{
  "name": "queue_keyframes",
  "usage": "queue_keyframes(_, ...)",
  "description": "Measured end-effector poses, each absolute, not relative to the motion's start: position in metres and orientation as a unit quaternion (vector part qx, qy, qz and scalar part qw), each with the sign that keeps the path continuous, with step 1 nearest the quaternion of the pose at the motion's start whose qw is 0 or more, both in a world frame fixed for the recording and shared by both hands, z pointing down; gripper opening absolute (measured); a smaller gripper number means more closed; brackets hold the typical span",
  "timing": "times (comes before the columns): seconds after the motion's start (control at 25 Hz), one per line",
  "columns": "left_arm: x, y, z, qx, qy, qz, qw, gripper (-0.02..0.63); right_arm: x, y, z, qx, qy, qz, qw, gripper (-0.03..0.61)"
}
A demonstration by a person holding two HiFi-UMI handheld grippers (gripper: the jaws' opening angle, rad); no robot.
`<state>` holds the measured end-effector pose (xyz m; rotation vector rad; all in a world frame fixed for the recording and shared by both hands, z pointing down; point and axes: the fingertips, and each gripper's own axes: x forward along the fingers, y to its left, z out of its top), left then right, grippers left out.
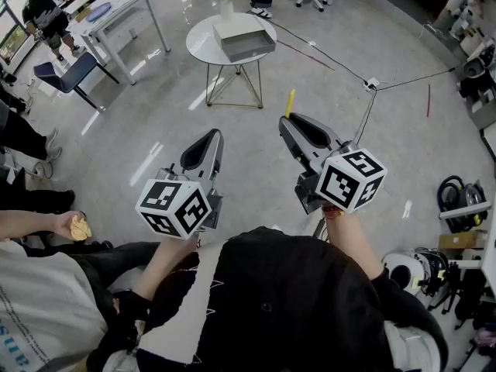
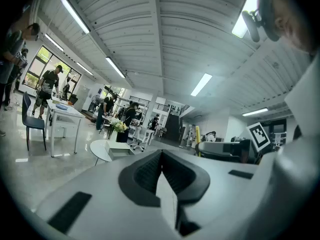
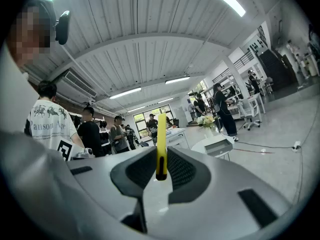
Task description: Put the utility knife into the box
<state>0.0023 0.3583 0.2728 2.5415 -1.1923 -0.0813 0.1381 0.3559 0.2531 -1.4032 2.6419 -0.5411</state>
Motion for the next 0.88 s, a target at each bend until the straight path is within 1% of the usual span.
queue_keyframes(0.48, -0.005, 0.355, 0.274, 0.892, -0.419, -0.034, 0.166, 0.011, 0.139, 0.351, 0.256, -0.469, 0.862, -0.184, 0.059, 0.067)
queue_keyframes(0.6, -0.010, 0.348, 0.273, 0.892, -0.417, -0.038, 0.169, 0.011, 0.135, 0.347, 0.254, -0.468, 0.860, -0.191, 0.067, 0.067)
queue_keyframes(0.88, -0.028, 0.338, 0.272, 0.900, -0.404, -0.037, 0.162, 0.011, 0.115, 0.340, 0.257, -0.479, 0.857, -0.182, 0.060, 0.067)
